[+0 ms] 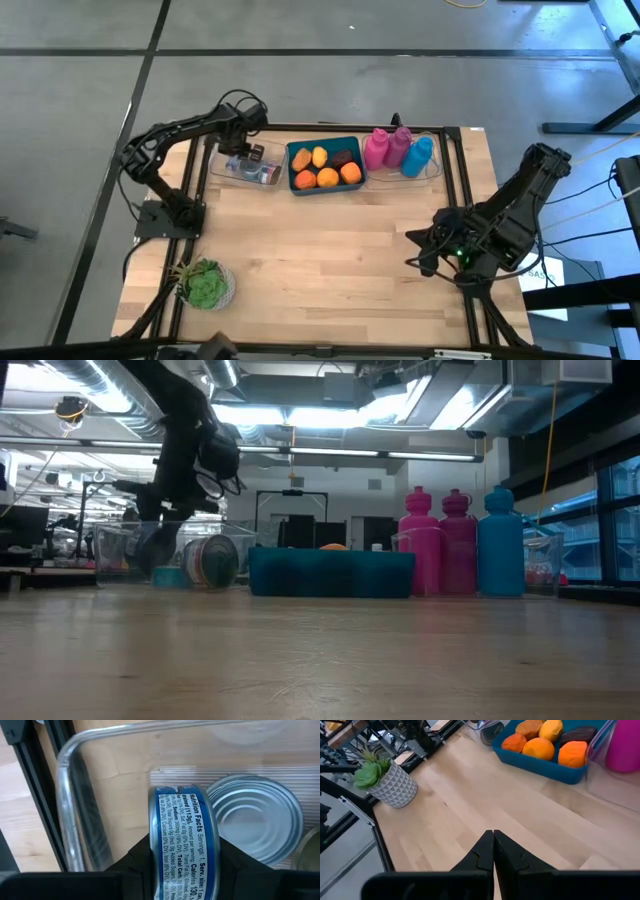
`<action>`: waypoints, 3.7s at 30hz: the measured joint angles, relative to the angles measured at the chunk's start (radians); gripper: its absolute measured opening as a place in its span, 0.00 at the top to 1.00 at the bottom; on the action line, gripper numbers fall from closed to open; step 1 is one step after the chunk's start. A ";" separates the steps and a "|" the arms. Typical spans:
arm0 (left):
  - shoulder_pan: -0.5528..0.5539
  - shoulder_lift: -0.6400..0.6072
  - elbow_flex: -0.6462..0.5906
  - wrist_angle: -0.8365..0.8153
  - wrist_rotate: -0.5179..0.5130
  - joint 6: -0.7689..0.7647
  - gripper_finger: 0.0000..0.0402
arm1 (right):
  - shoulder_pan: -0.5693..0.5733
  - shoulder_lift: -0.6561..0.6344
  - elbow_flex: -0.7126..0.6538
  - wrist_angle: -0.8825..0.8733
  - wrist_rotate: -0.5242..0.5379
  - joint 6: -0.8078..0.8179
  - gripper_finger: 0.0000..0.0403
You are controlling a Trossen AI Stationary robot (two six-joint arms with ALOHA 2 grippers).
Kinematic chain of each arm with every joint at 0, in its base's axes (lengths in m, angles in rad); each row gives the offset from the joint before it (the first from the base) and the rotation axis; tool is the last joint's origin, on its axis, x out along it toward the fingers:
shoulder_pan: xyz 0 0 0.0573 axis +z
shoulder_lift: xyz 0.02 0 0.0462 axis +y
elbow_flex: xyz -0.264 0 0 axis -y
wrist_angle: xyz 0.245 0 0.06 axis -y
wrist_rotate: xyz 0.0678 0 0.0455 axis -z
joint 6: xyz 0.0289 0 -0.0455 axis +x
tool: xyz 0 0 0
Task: Pick & Place Food Item
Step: Put the blue tuna can into the left transparent bin, then return to Home Position
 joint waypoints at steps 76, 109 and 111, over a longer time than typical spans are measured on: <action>-0.929 -0.461 -0.070 0.933 -0.052 0.250 0.36 | -0.077 -0.248 -0.001 0.390 -0.133 -0.722 0.99; -0.881 -0.297 -0.347 1.458 0.073 0.240 0.37 | -0.721 -0.530 -0.566 1.194 -0.969 -1.258 0.99; -0.881 -0.306 -0.378 1.479 0.073 0.240 0.37 | -0.730 -0.545 -0.615 1.233 -0.968 -1.257 0.99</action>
